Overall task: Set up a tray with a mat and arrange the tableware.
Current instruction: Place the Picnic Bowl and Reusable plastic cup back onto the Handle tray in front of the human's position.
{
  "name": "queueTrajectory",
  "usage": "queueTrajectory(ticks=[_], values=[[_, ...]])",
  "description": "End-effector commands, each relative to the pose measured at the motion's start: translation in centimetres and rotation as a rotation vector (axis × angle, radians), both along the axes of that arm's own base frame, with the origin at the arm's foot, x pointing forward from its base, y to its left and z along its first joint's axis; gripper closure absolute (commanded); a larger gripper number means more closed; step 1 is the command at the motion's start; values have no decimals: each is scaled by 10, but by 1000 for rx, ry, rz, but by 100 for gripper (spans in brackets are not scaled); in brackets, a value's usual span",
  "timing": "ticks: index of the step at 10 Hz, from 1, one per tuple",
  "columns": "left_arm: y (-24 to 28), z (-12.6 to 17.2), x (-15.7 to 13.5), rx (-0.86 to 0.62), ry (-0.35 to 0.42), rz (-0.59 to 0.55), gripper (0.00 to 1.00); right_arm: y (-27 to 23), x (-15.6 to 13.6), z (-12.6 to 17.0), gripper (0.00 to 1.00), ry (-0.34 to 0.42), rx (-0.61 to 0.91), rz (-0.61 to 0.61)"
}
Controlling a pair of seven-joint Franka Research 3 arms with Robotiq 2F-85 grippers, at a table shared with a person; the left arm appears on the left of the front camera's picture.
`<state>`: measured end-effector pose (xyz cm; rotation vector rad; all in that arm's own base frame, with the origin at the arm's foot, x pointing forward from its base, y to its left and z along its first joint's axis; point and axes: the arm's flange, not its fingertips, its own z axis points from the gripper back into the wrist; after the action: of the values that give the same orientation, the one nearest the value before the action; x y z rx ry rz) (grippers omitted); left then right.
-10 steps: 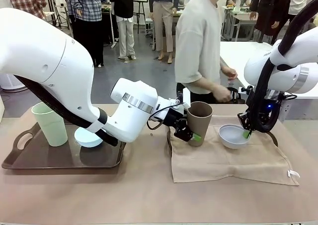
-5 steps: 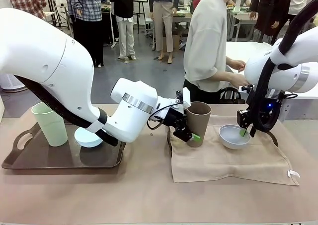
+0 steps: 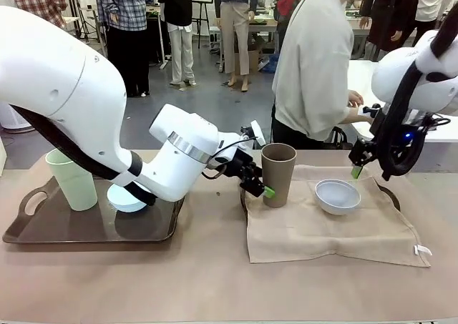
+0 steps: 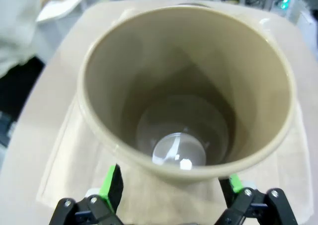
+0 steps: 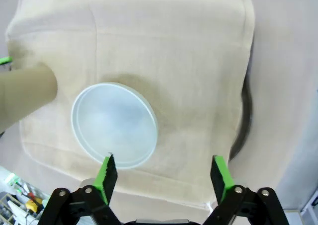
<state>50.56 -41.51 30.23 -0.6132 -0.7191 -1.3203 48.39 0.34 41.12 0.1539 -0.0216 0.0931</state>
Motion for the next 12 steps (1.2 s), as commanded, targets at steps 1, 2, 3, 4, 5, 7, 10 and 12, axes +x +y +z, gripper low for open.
queueTrajectory(ticks=[1, 2, 3, 4, 5, 7, 10, 12], values=[[20, 22, -8, 115, 64, 65, 0, -7, -19, 10, 0, -20, 19, 25], [35, 35, -15, 160, 85, 81, 0, -10, -27, 22, 0, -34, 5, 36], [48, 53, -24, 214, 93, 94, 0, -12, -35, 38, 0, -43, 3, 44], [61, 75, -36, 279, 103, 138, 0, -12, -45, 54, 0, -55, -7, 64], [76, 98, -47, 355, 104, 214, 0, -13, -55, 72, 0, -68, -29, 78], [101, 142, -69, 414, 84, 333, 0, -12, -74, 100, 0, -93, -69, 88], [141, 189, -97, 572, 134, 589, 0, -10, -91, 113, 0, -56, -84, 17], [175, 216, -116, 602, 205, 688, 0, -7, -94, 113, 0, -51, -103, 9]])
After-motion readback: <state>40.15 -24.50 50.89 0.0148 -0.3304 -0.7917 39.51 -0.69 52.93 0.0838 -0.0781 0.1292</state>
